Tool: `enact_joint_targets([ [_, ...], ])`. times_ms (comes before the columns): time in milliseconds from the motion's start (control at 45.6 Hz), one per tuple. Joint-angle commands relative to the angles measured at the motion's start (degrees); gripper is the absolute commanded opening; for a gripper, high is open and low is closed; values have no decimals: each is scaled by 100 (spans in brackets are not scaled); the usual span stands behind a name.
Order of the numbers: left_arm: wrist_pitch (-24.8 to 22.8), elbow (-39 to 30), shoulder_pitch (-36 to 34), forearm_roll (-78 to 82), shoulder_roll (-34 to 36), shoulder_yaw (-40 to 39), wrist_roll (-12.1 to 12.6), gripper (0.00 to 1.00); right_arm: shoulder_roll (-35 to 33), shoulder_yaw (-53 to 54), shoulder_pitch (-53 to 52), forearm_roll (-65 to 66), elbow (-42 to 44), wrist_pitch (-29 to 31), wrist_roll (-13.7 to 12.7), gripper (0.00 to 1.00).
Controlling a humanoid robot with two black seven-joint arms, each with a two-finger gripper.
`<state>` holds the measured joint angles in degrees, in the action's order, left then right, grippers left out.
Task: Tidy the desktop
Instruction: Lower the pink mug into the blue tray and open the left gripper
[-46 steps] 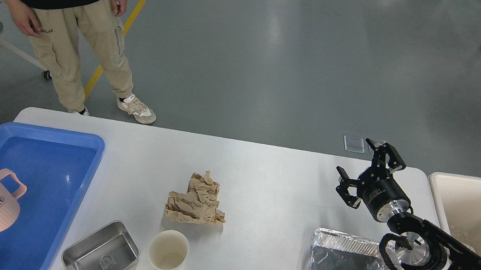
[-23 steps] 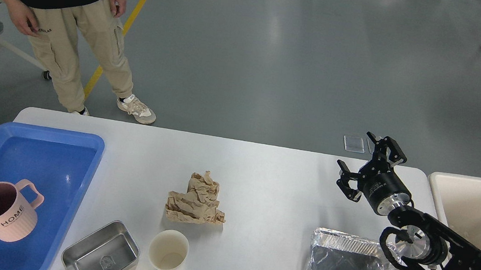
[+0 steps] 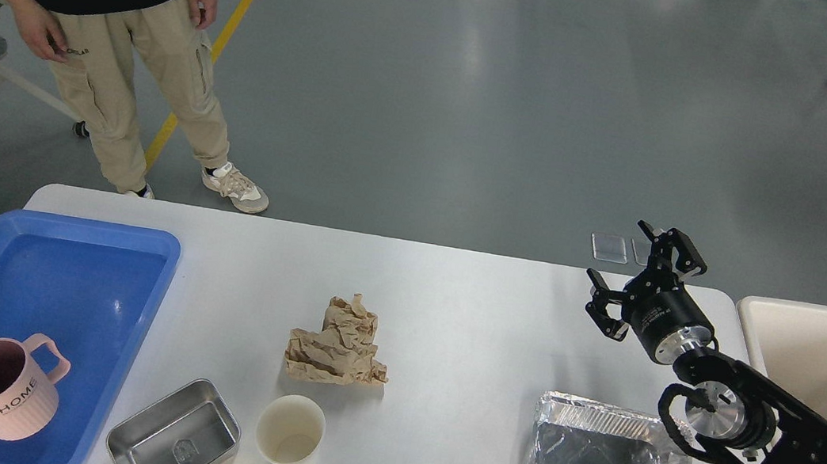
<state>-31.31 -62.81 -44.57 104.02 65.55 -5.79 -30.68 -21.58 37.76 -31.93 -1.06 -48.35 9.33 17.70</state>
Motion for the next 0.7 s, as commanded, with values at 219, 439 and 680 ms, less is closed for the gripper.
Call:
enact_joint_targets([
  [219,-15,147,18,-23,-227,-9,-87,24,-21,12,-32,0,10,8,-3,100],
  [439,-41,147,9,-40,-209,-36,-316,69,-30,3,-85,0,10,8,-12,100],
  [680,-112,111,9,-233,-174,-396,-632,77,-21,-5,-76,0,19,8,-21,100],
])
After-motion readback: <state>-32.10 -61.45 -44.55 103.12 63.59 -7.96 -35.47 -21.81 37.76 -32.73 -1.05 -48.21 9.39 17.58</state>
